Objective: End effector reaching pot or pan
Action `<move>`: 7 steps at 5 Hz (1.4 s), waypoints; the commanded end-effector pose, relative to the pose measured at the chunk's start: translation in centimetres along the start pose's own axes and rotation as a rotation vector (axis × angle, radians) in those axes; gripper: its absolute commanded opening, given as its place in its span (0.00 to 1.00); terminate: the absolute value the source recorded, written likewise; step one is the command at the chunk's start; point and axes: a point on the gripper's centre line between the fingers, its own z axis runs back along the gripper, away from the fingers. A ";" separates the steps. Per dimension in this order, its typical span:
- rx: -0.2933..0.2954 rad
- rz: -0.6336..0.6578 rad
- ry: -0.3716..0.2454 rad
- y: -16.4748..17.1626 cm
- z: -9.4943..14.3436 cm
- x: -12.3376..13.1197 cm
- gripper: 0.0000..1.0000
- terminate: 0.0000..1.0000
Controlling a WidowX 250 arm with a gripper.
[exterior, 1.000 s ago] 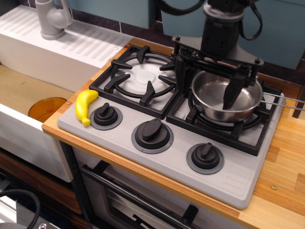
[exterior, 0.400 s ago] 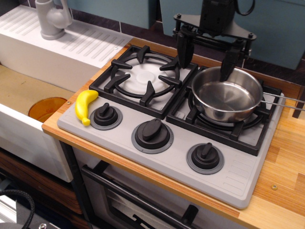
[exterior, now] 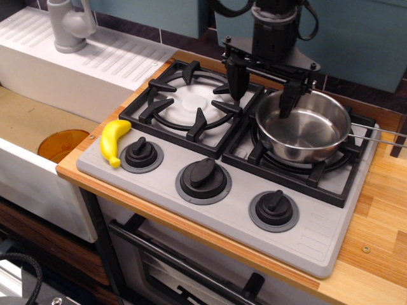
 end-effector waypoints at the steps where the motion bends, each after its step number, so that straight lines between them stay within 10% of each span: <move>1: -0.019 -0.015 -0.057 -0.3 -0.7 0.4 1.00 0.00; 6: -0.035 -0.027 -0.064 -0.3 -1.4 1.1 1.00 0.00; 7: -0.035 -0.027 -0.064 -0.3 -1.4 1.1 1.00 1.00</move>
